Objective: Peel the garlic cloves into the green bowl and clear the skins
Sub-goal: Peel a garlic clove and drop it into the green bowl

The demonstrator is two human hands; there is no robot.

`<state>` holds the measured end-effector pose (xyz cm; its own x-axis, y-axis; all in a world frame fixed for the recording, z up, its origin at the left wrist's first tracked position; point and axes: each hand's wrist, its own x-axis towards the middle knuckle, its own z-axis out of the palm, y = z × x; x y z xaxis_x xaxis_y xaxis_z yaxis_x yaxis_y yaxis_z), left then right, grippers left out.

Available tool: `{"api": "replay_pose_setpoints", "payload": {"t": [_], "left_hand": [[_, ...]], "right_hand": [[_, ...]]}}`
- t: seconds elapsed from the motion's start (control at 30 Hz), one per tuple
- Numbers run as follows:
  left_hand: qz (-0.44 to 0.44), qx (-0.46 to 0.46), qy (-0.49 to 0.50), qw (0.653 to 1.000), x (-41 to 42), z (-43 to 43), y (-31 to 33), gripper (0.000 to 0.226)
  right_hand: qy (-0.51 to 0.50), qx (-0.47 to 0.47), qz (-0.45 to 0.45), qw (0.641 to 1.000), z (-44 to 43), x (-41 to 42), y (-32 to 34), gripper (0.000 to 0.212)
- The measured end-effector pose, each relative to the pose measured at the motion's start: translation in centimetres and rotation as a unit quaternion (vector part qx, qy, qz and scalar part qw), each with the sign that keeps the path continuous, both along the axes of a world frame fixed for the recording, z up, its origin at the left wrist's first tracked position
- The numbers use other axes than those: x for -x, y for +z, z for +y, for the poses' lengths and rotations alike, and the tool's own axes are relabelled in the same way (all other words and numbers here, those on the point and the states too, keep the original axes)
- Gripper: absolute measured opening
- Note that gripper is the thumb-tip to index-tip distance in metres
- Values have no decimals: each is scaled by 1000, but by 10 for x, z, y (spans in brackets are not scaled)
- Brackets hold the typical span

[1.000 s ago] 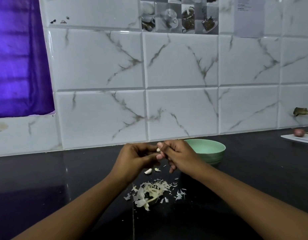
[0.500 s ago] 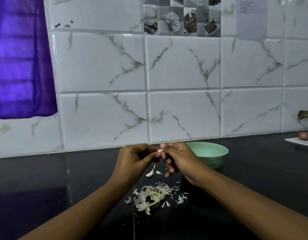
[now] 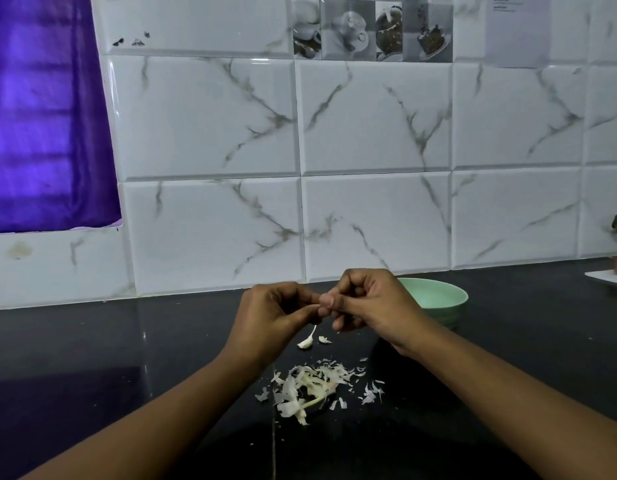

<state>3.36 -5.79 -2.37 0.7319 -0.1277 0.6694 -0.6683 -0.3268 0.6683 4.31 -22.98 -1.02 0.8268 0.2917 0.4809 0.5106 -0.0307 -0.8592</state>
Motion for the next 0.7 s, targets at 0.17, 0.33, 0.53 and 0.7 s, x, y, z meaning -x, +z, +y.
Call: {"api": "replay_pose_setpoints", "payload": {"t": [0.17,0.33,0.53,0.7], "left_hand": [[-7,2,-5,1000,0,-2,-1,5],[51,59,-51,996,1,-4,2,18],[111,108,-66,986,2,-3,3,5],[160,151,-99,970,6,-7,4,10]], "right_hand": [[4,-16,49,999,-1,1,2,21],[15,-68,70,995,-3,1,5,14],[30,13,-48,998,-3,5,7,35],[-45,25,-165,985,-2,6,6,44]]}}
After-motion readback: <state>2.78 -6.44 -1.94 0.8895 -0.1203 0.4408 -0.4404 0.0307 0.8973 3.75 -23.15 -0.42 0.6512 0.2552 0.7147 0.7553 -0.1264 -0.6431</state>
